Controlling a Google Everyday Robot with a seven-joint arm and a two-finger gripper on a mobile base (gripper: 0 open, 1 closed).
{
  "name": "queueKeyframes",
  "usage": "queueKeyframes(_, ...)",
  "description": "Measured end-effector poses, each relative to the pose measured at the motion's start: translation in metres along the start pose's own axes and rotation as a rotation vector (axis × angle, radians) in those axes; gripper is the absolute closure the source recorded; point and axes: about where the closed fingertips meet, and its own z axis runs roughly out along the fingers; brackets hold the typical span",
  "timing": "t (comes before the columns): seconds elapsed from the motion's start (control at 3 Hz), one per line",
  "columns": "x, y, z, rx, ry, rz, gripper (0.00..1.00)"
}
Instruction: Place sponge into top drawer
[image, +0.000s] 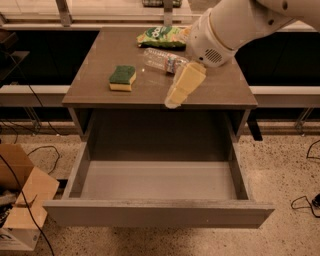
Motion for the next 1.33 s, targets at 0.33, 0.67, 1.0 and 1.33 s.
queueKeyframes(0.33,-0.05,-0.041,0.074,-0.039,-0.004,-0.05,0.0)
queueKeyframes(0.67,-0.054,-0.041,0.078,-0.043,-0.008,-0.056,0.0)
queueKeyframes(1.0,-0.046,-0.048,0.106,-0.028,-0.009,0.002,0.0)
queueKeyframes(1.33,-0.035,-0.064,0.142,-0.029,-0.047,0.048,0.0)
